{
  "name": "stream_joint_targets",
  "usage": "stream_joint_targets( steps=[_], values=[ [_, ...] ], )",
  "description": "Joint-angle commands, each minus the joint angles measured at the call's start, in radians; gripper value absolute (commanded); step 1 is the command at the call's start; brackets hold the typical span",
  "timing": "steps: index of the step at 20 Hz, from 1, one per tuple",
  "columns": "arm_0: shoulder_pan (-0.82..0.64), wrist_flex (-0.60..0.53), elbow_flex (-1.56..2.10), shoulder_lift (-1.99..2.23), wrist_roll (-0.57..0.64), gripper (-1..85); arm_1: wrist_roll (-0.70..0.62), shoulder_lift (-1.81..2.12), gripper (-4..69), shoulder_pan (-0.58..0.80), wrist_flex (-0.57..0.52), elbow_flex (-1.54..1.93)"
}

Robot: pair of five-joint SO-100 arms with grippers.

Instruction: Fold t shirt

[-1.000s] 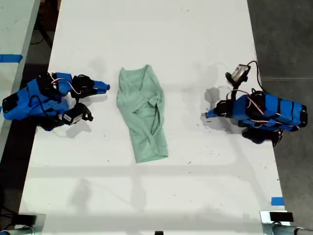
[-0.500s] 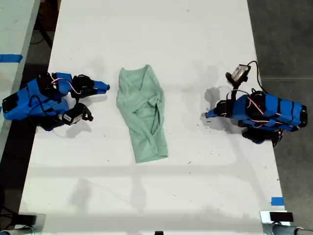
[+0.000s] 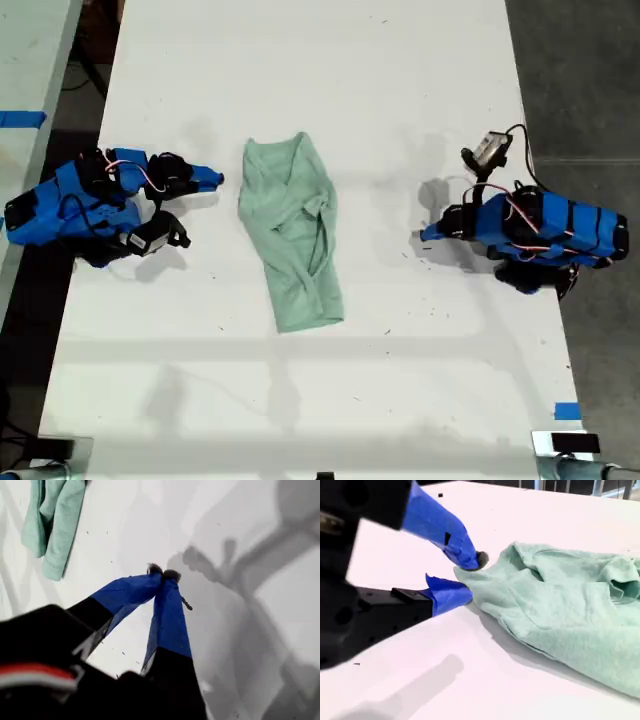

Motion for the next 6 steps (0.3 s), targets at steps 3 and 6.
stream_joint_targets(
  steps=[3,6],
  values=[
    [-0.031,-0.003,0.04,-0.005,0.021,-0.2,0.008,0.012,0.3,-0.006,0.003,0.063],
    [-0.026,-0.003,0.04,-0.005,0.02,-0.2,0.009,0.012,0.3,-0.006,0.003,0.063]
  ],
)
